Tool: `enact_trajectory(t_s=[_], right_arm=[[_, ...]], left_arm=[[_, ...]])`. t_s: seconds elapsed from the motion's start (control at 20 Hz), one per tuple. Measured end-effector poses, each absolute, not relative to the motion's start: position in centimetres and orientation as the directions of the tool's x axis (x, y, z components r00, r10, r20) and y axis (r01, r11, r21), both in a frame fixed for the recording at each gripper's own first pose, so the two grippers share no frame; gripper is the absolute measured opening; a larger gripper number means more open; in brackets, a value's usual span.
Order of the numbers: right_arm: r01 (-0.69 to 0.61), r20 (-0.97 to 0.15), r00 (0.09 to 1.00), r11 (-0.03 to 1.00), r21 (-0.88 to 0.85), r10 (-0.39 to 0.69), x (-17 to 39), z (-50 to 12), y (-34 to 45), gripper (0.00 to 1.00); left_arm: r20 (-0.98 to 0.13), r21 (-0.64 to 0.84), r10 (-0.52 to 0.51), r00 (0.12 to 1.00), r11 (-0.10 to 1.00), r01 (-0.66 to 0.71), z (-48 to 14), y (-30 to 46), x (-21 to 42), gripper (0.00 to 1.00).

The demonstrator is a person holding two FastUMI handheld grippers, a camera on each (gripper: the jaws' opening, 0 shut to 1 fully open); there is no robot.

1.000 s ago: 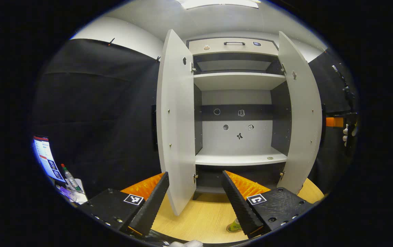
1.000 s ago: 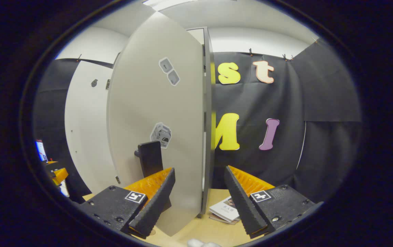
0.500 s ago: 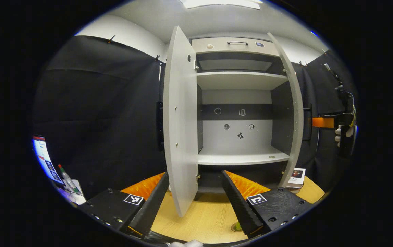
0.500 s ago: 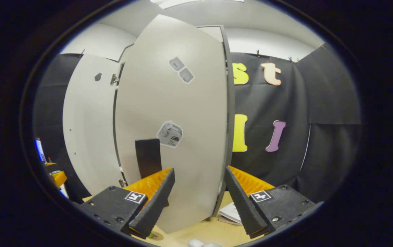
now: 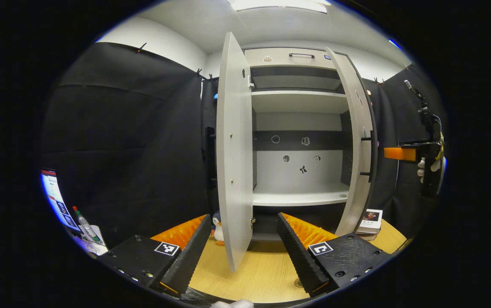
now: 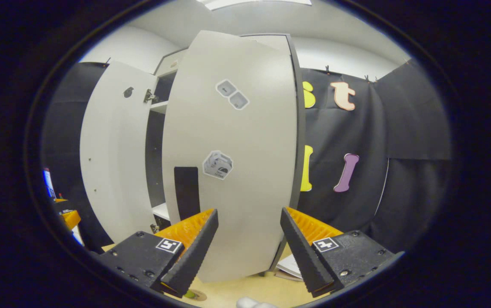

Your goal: Grasp the bottle in the cabinet with the left hand and place it on the coaster, then close the right door with the right hand and the left door with the left hand.

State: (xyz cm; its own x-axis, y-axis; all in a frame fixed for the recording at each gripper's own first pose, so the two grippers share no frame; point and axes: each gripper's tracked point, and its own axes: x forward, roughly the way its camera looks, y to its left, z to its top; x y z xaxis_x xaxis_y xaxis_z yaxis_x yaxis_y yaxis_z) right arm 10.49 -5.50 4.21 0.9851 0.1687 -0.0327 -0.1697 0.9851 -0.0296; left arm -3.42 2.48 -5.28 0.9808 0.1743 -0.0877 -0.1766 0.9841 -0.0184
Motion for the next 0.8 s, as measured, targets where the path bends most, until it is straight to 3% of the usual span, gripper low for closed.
enact_trajectory(t_s=[0.45,0.65,0.8], right_arm=[[-0.126,-0.07,0.99,0.992,-0.017,0.125,7.1,2.3,-6.5,0.96],[-0.101,-0.106,0.989,0.995,-0.003,0.101,4.9,0.5,-6.5,0.96],[-0.077,-0.127,0.989,0.997,-0.005,0.075,2.9,-0.7,-6.4,0.94]], left_arm=[[-0.107,-0.023,0.116,0.987,0.993,-0.119,-6.2,2.7,-2.8,0.94],[-0.106,-0.025,0.106,0.989,0.994,-0.109,-6.4,4.6,-2.1,0.97],[-0.095,-0.007,0.117,0.989,0.993,-0.118,-6.3,7.6,-1.5,0.94]])
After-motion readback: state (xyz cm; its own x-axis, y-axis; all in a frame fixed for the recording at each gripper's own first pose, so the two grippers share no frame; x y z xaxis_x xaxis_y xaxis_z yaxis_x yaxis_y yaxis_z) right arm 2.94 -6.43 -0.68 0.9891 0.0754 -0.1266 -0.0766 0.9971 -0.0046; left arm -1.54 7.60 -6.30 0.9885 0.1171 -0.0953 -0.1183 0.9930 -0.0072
